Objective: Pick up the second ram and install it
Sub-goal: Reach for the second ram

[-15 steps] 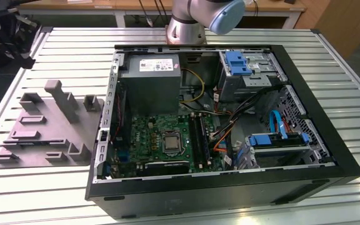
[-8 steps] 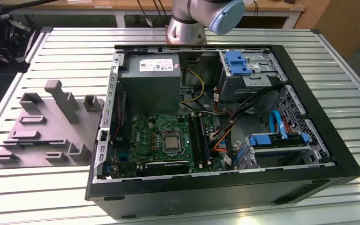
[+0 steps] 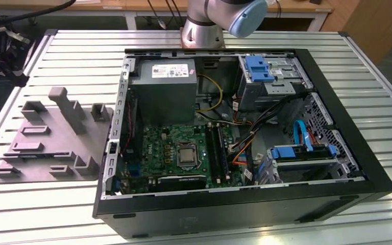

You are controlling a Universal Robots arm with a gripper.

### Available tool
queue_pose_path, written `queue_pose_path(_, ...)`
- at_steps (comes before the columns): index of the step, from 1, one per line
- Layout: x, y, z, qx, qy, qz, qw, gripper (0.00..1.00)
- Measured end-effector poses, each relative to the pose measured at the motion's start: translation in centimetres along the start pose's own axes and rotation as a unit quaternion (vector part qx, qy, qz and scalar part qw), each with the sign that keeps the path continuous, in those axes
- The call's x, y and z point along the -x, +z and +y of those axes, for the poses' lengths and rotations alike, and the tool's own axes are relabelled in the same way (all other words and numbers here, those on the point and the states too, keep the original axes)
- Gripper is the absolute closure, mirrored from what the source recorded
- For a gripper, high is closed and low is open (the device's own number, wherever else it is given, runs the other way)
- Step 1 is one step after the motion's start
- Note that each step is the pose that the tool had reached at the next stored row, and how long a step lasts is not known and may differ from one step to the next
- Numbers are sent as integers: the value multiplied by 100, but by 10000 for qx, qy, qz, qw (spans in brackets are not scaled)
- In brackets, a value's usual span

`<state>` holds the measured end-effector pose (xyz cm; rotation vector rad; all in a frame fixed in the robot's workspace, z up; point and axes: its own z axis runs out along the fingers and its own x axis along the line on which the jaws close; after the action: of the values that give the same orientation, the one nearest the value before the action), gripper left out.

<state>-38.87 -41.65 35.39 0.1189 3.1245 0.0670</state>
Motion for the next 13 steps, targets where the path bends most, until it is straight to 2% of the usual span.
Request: queue_pose_path(13,-1,145,-234,-9,5,121,9999,90)
